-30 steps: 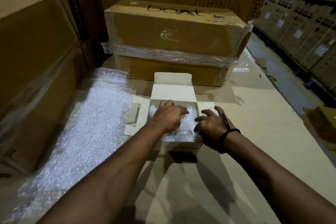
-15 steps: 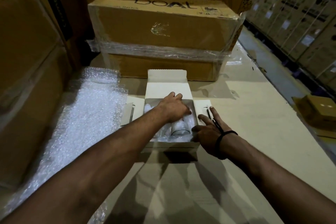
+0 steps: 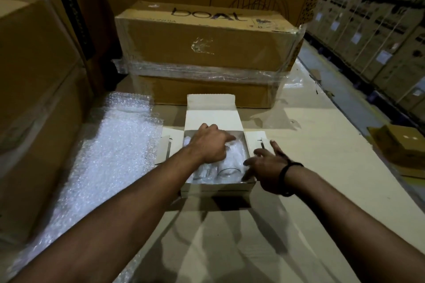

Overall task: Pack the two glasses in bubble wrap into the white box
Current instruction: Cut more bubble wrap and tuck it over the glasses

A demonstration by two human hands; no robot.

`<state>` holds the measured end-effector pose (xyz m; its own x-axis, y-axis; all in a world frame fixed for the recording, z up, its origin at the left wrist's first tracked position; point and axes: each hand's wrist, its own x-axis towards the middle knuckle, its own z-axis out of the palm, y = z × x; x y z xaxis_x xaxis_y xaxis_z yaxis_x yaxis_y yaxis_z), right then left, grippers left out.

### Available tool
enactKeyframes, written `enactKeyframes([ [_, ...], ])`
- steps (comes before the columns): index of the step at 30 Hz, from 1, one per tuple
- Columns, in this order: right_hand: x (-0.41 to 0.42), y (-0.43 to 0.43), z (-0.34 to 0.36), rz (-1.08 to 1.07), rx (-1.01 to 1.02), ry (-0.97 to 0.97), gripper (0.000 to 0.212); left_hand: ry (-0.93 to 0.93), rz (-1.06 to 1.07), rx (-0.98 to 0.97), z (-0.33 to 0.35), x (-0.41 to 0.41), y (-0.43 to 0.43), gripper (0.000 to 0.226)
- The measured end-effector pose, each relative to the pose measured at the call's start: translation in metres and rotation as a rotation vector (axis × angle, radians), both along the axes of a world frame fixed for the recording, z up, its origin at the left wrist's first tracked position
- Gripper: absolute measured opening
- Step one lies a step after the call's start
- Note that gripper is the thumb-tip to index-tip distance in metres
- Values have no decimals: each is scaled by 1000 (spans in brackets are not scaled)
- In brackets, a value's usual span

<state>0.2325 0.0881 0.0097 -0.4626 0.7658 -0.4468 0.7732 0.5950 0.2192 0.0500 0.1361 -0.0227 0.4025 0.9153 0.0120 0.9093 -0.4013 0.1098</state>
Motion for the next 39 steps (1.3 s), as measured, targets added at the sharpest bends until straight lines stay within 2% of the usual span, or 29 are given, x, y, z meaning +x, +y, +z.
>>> enactKeyframes([
  [2, 6, 14, 12, -30, 76, 94, 40, -30, 57, 13, 5, -8, -11, 55],
  [4, 7, 29, 19, -43, 165, 146, 34, 65, 116, -56, 5, -11, -24, 78],
  [6, -2, 42, 16, -9, 208, 123, 34, 159, 189, -138, 0, -8, -35, 103],
  [8, -15, 53, 7, 41, 211, 28, 40, 191, 253, -190, -8, -2, -41, 116],
  [13, -39, 68, -21, 29, 192, -230, 55, 160, 346, -133, -21, 5, -46, 116],
  [15, -44, 69, -29, 9, 186, -254, 59, 172, 355, -124, -23, 7, -45, 113],
  [20, -40, 70, -20, -51, 108, -159, 54, 206, 330, -125, -24, 6, -41, 111],
  [23, -28, 58, -9, -72, 117, -33, 65, 204, 327, -125, -16, -7, -43, 119],
  [26, -21, 39, -11, -51, 106, -136, 82, 307, 362, -128, -4, -32, -45, 130],
  [28, -22, 35, -23, -75, 97, -184, 80, 383, 331, -142, -6, -42, -44, 129],
  [32, -30, 38, -41, -111, 136, -162, 74, 445, 293, -153, -12, -41, -40, 130],
  [36, -30, 35, -40, -118, 142, -152, 73, 405, 270, -130, -10, -47, -46, 128],
  [39, -27, 23, -24, -142, 143, -19, 69, 217, 280, -93, 1, -61, -62, 124],
])
